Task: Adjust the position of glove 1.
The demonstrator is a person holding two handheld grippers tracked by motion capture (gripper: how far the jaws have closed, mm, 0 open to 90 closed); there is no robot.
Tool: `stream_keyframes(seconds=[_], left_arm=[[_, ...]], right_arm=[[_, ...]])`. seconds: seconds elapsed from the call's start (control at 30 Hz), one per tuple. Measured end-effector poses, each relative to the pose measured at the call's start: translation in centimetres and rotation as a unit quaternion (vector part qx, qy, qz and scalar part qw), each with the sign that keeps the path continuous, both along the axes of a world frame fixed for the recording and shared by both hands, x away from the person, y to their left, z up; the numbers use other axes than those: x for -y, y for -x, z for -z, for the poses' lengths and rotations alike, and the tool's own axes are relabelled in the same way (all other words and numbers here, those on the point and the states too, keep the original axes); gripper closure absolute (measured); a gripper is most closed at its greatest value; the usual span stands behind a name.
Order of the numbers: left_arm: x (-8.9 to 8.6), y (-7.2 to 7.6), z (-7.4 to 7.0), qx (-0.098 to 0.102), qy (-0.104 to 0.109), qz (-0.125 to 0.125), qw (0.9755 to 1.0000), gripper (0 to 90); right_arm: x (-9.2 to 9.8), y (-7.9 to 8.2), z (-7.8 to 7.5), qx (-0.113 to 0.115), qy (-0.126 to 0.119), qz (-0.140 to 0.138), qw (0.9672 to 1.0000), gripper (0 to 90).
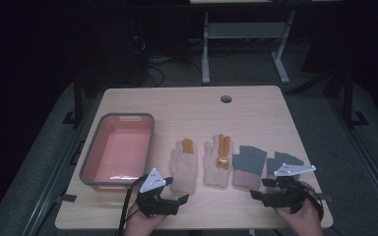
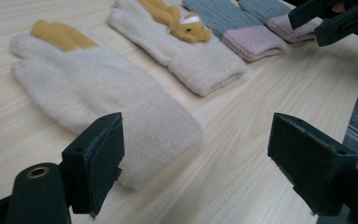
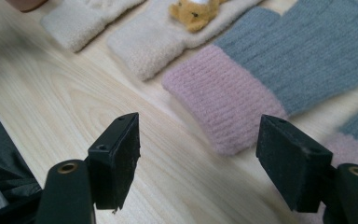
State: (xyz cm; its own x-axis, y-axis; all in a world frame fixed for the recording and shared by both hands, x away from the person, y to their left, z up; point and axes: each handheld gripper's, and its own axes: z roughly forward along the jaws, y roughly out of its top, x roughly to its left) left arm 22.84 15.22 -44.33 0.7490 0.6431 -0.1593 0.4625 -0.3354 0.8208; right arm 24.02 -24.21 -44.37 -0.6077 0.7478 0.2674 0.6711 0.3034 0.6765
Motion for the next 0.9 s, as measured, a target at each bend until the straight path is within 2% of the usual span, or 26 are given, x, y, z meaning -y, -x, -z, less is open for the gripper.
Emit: stream_keyframes(seconds=[0.07,0.2,0.27,0.4,0.57,0.67,0.73,0.83,0.9], left_arm=[[0.0,0.1,-0.1,0.004,-0.006,-0.001,1.0,18.6],[-0.2,0.2,-0.1,0.0,-0.001,-0.003,1.0,18.6],[-0.2,0.1,-0.1,0.002,-0.009,-0.003,0.9999,18.6],[-0.5,0.1,-0.3,-0.001,0.006,-0.01,0.9999,18.6],[-0.6,0.1,-0.4,0.003,0.004,-0.01,0.9999,18.6],[-0.8,0.0,-0.6,0.002,0.011,-0.013,0.9999,18.6],[-0.9,-0.1,-0.6,0.002,0.01,-0.011,0.9999,18.5],[-0.8,-0.3,-0.5,0.0,0.015,-0.016,0.9998,18.4],[-1.0,-0.4,-0.5,0.003,0.01,-0.015,0.9998,18.2]], right_arm=[[-0.2,0.0,-0.1,-0.002,-0.002,-0.001,1.0,29.9],[-0.7,-0.3,-0.1,-0.006,0.009,-0.005,0.9999,29.0],[-1.1,-0.4,-0.4,-0.007,0.014,-0.011,0.9998,29.0],[-1.7,-0.9,-1.8,-0.003,0.029,-0.019,0.9994,29.0],[-2.1,-2.2,-3.4,0.001,0.041,-0.031,0.9987,29.0],[-2.2,-3.1,-4.0,0.0,0.036,-0.034,0.9988,29.0],[-2.5,-3.7,-4.3,-0.01,0.034,-0.037,0.9987,29.0],[-3.1,-4.5,-4.8,-0.015,0.045,-0.044,0.9979,29.0],[-3.5,-4.9,-5.3,-0.018,0.05,-0.053,0.9971,29.0]])
